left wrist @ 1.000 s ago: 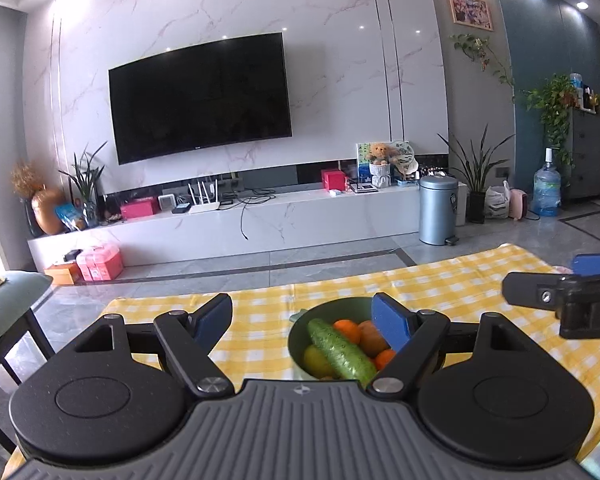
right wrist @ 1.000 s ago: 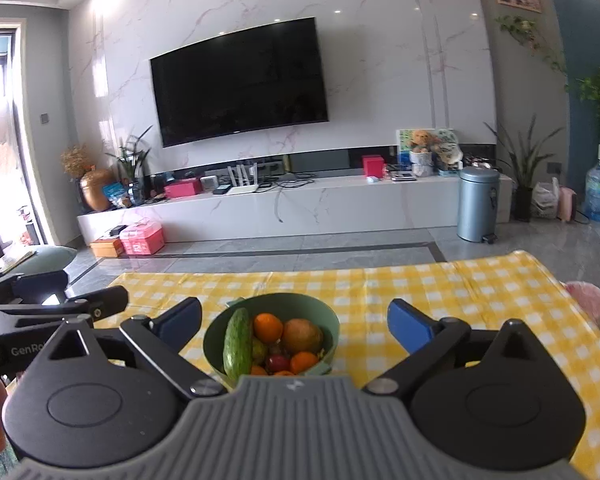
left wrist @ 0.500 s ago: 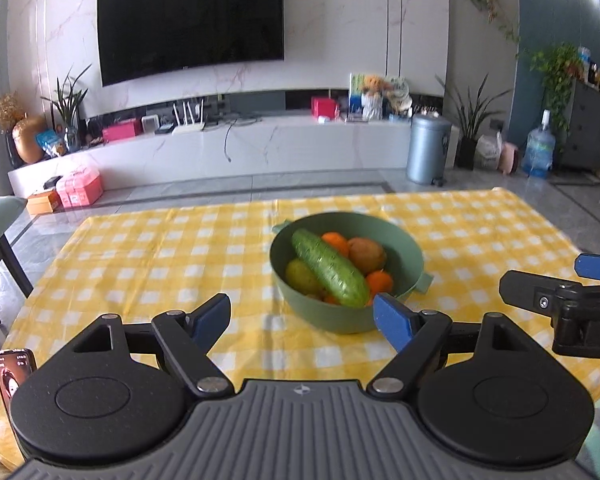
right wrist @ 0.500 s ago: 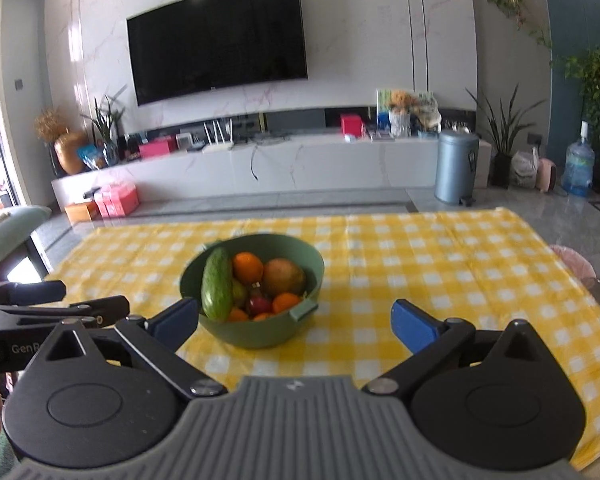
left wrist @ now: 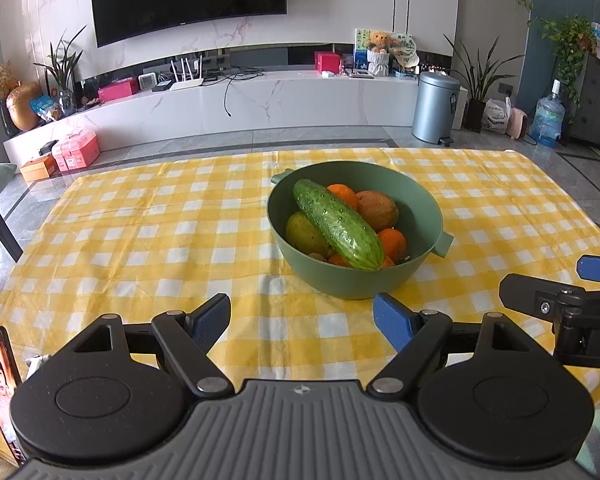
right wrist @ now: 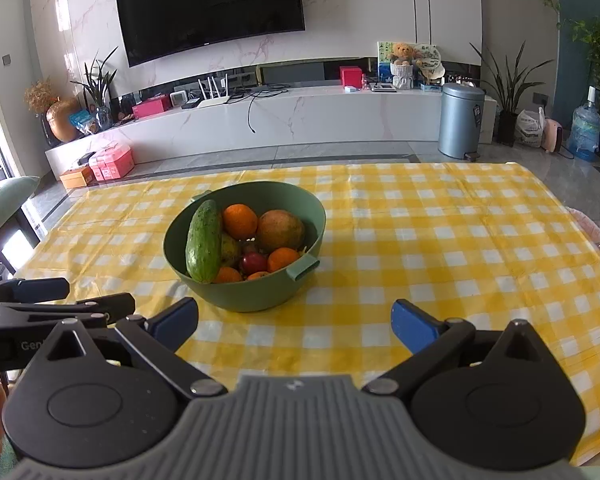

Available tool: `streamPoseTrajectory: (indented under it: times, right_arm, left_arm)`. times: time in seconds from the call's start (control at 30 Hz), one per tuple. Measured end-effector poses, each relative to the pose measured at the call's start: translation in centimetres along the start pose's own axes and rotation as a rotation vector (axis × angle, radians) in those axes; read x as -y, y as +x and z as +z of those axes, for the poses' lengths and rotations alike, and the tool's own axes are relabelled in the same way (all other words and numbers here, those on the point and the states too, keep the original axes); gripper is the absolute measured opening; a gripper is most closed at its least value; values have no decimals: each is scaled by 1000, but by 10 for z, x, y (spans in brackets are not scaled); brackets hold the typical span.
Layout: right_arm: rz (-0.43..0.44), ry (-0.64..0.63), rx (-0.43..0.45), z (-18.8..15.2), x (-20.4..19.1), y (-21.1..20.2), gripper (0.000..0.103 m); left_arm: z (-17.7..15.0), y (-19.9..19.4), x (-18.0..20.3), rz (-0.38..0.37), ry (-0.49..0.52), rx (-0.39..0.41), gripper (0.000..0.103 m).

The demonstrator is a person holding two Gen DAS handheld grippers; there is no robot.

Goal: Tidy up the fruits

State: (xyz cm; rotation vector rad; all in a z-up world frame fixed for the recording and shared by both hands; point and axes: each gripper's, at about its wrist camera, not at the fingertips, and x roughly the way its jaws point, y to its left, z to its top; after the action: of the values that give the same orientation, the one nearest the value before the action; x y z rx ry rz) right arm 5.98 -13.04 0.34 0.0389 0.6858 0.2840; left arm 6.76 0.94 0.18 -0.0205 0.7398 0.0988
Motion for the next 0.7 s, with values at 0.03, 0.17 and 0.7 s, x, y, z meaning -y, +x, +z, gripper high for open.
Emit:
streamPoseTrajectory:
  times: [0.03, 0.17, 0.7]
  right_arm:
    - [2, 1, -3, 0, 0, 1, 99]
    - [4, 2, -13, -1, 0, 2, 99]
    - [3, 8, -19, -3, 0, 3, 99]
  left_arm:
    - [1, 0, 0, 1, -1, -2, 95]
    - [0, 0, 1, 1, -2, -10, 95]
    - [1, -2, 1, 7, -7, -11, 95]
